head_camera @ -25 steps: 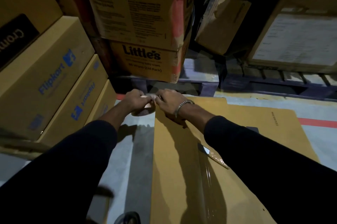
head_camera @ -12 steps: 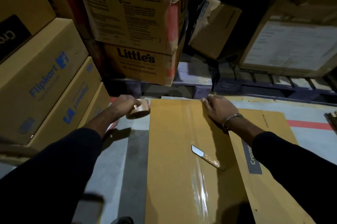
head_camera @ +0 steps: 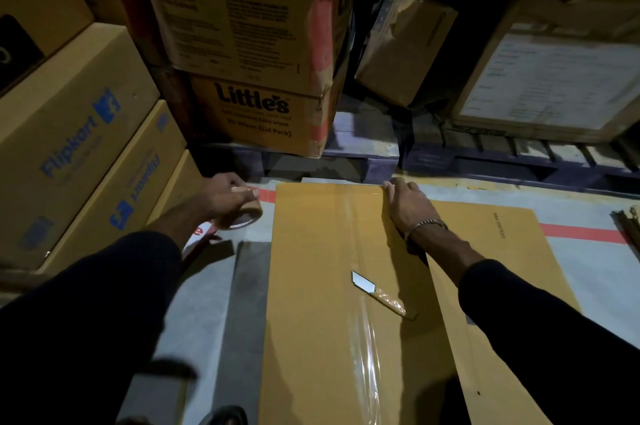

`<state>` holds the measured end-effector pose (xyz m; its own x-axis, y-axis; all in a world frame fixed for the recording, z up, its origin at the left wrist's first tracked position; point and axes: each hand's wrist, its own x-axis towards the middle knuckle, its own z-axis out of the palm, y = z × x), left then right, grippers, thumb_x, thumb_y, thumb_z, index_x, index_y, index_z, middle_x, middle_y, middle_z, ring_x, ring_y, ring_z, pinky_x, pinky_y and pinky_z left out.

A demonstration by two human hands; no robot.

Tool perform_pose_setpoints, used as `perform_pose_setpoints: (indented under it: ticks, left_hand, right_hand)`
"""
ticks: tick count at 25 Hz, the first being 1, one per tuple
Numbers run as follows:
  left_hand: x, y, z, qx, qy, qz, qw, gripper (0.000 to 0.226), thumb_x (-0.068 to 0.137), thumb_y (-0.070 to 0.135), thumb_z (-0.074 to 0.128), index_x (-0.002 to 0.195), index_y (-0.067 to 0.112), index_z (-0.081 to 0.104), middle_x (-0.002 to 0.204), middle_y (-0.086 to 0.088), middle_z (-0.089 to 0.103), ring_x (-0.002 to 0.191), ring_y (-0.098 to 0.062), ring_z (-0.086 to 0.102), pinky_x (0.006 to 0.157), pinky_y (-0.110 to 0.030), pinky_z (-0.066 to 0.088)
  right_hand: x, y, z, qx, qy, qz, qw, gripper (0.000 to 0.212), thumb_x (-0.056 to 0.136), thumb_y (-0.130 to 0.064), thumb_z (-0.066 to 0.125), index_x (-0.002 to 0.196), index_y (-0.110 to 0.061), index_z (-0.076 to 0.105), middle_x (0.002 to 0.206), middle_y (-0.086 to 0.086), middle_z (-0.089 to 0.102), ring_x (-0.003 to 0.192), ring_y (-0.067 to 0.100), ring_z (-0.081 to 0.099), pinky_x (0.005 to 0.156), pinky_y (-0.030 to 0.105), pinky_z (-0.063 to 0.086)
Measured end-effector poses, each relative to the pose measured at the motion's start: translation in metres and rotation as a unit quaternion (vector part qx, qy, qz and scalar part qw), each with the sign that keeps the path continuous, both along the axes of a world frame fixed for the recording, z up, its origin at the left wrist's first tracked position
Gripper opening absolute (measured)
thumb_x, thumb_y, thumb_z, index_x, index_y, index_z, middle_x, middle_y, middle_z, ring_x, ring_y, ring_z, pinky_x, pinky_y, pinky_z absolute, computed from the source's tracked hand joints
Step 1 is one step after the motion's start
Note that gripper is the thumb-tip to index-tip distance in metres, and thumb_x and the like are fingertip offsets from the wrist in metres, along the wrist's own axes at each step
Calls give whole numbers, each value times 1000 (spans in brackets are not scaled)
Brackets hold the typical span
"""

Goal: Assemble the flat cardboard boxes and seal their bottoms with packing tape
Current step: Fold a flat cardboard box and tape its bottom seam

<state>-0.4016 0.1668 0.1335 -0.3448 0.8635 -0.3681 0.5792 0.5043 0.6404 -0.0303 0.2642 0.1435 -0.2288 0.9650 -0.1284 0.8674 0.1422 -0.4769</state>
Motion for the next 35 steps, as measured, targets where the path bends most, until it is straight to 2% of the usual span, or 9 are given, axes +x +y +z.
perform_pose_setpoints:
  ticks: [4, 7, 11, 17, 20, 23, 28, 32, 35]
  left_hand:
    - [-17, 6, 16, -8, 52, -89, 995, 27, 95, 38, 69, 121, 38, 67, 128, -1, 65, 114, -23, 61, 102, -48, 50]
    - [-18, 8, 21, -19, 72, -137, 988, 23, 97, 35, 65, 120, 38, 70, 131, -2, 65, 119, -24, 59, 106, -49, 48]
    - [-7, 6, 30, -20, 110, -156, 981, 24, 101, 31, 61, 122, 32, 72, 133, -3, 65, 117, -21, 59, 100, -39, 47]
    - [-4, 4, 39, -19, 63, -118, 991, 9, 99, 30, 64, 101, 38, 68, 120, -4, 66, 107, -21, 62, 91, -38, 50]
    - [-5, 2, 36, -7, 55, -110, 992, 10, 103, 32, 60, 107, 33, 69, 118, -5, 66, 104, -20, 61, 89, -37, 49]
    - [-6, 3, 36, -5, 59, -122, 991, 13, 101, 38, 61, 109, 34, 71, 119, -2, 66, 109, -22, 60, 92, -40, 47]
    - [-9, 6, 39, 4, 46, -109, 993, 8, 98, 31, 64, 97, 36, 71, 113, 1, 66, 104, -18, 61, 89, -39, 47]
    - [-2, 9, 31, -4, 84, -103, 991, 11, 97, 27, 61, 91, 31, 70, 105, 1, 68, 99, -18, 63, 88, -40, 52]
    - [-4, 10, 33, 4, 86, -103, 991, 10, 95, 27, 62, 91, 28, 71, 103, 1, 71, 98, -18, 65, 92, -42, 54]
  right_hand:
    - [16, -54, 38, 108, -45, 54, 992, 40, 105, -46, 48, 136, -21, 55, 129, 7, 59, 121, 24, 49, 97, 44, 47]
    - [33, -113, 63, -46, -34, 128, 990, 41, 92, -57, 66, 124, -32, 59, 112, -7, 59, 108, 13, 53, 86, 33, 50]
    - [35, -137, 76, -158, -159, 178, 958, 68, 77, -51, 85, 131, -34, 47, 119, -7, 54, 104, 14, 57, 84, 33, 57]
    - [23, -134, 79, -179, -196, 126, 956, 25, 81, -32, 75, 98, -25, 59, 91, -2, 62, 76, 14, 60, 57, 27, 52]
    - [15, -136, 88, -233, -41, 71, 969, 4, 92, -22, 68, 94, -18, 66, 76, 1, 70, 59, 11, 64, 51, 23, 49]
    - [-16, -141, 104, -365, 238, -52, 899, 9, 100, -11, 59, 109, -10, 61, 85, 13, 76, 60, 22, 65, 55, 32, 51]
    - [-119, -137, 78, -223, 292, -66, 928, 8, 100, -17, 61, 108, -19, 63, 82, 8, 78, 55, 18, 67, 45, 26, 50]
    - [-181, -127, 44, -86, 244, -49, 965, 24, 95, -19, 66, 73, -25, 58, 69, 5, 72, 55, 17, 72, 56, 35, 63]
    - [-205, -120, 19, -20, 196, -61, 979, 22, 86, -32, 60, 71, -16, 65, 65, 5, 69, 56, 26, 71, 54, 42, 63]
